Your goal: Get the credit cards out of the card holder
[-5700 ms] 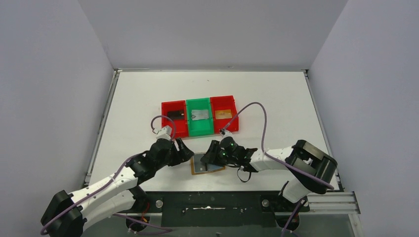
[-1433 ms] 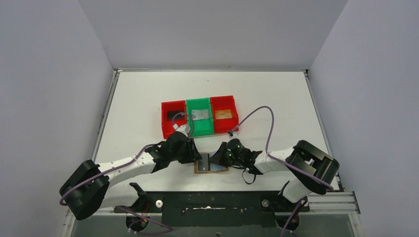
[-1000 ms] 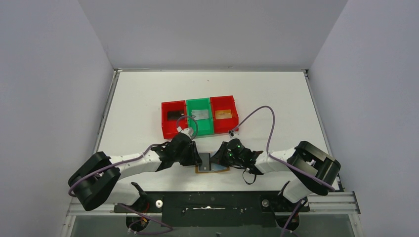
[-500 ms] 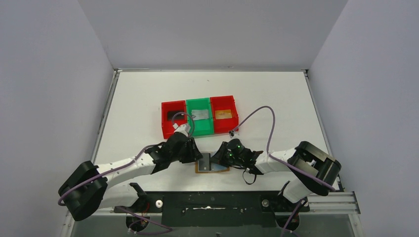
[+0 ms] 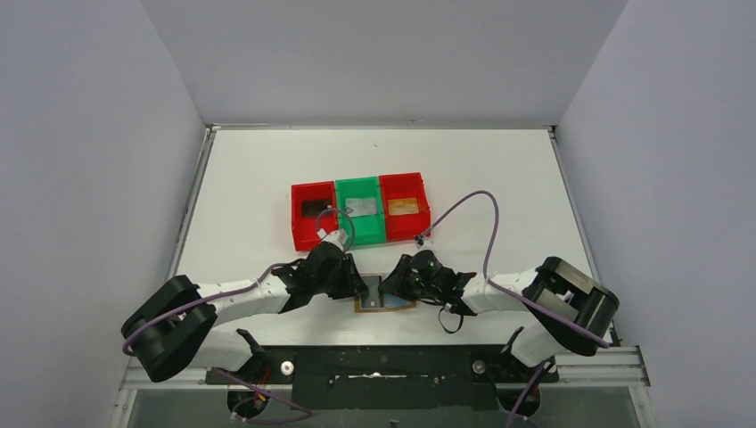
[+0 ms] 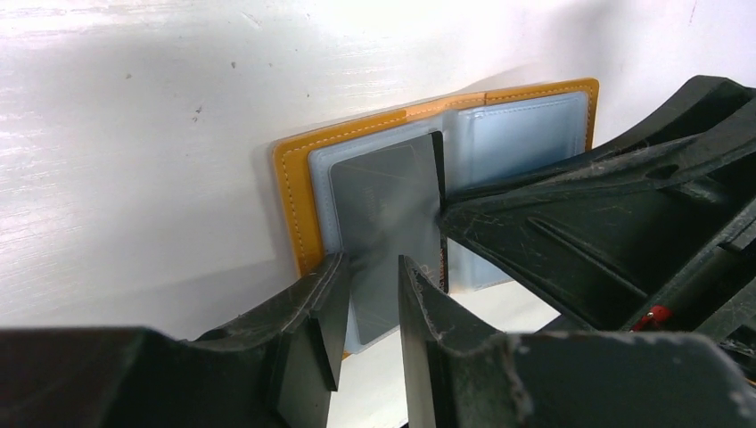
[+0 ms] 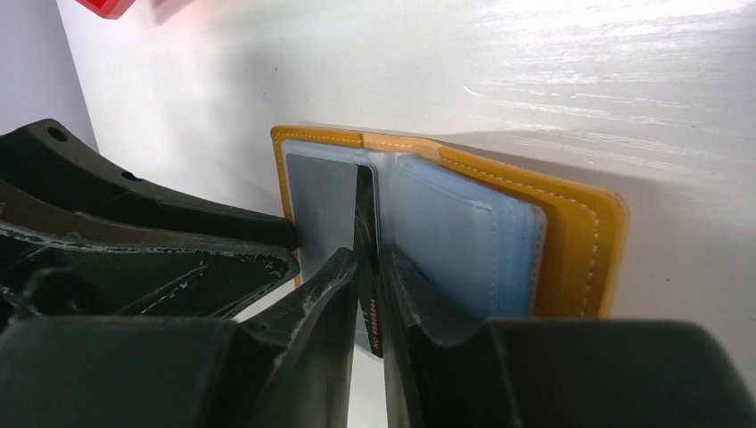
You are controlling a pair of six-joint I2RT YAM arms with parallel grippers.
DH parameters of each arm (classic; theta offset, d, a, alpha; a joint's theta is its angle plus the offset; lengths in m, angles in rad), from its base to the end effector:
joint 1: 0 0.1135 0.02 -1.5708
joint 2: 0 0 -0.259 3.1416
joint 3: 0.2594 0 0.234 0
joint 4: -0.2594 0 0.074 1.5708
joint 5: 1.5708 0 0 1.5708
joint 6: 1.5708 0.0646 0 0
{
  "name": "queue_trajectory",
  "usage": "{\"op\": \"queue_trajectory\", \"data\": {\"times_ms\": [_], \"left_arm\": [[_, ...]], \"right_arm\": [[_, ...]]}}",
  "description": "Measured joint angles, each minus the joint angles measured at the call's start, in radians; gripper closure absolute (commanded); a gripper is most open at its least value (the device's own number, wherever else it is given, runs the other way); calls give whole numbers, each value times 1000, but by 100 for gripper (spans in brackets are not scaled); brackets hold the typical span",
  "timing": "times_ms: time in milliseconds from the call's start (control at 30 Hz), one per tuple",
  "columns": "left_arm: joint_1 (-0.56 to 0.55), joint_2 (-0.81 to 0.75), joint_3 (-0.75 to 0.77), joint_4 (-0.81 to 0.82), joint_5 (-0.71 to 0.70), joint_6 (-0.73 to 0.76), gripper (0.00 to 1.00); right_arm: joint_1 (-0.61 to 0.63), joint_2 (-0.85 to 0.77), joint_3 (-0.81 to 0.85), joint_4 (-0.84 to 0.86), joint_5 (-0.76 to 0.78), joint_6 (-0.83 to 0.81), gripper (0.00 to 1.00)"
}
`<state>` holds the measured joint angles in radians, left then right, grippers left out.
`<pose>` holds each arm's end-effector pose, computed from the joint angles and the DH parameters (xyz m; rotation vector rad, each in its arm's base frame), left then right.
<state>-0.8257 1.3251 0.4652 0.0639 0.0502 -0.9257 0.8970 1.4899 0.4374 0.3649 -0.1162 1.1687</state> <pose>0.1651 -0.1837 0.1335 -0.1015 2.5526 -0.8416 0.1626 0.2157 0.1172 0.2769 2.5454 1.1153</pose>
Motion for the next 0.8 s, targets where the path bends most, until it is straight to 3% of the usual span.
{"op": "queue_trajectory", "data": {"times_ms": [133,300,467,700,800], "left_arm": [[0,2,-12,16,-3,-10,76],[-5,16,-18,29,-11,-16,78],[-12,26,-18,42,-19,-19,85],[-13,34,-18,45,-23,-25,95],[-15,35,-18,46,-27,-31,98]], "right_arm": [[0,-11,0,0,2,4,65],[8,-23,0,-8,17,12,65],[16,-24,14,-45,45,12,85],[13,-24,-4,-30,58,-7,100],[12,-27,-5,-31,64,-16,100]]}}
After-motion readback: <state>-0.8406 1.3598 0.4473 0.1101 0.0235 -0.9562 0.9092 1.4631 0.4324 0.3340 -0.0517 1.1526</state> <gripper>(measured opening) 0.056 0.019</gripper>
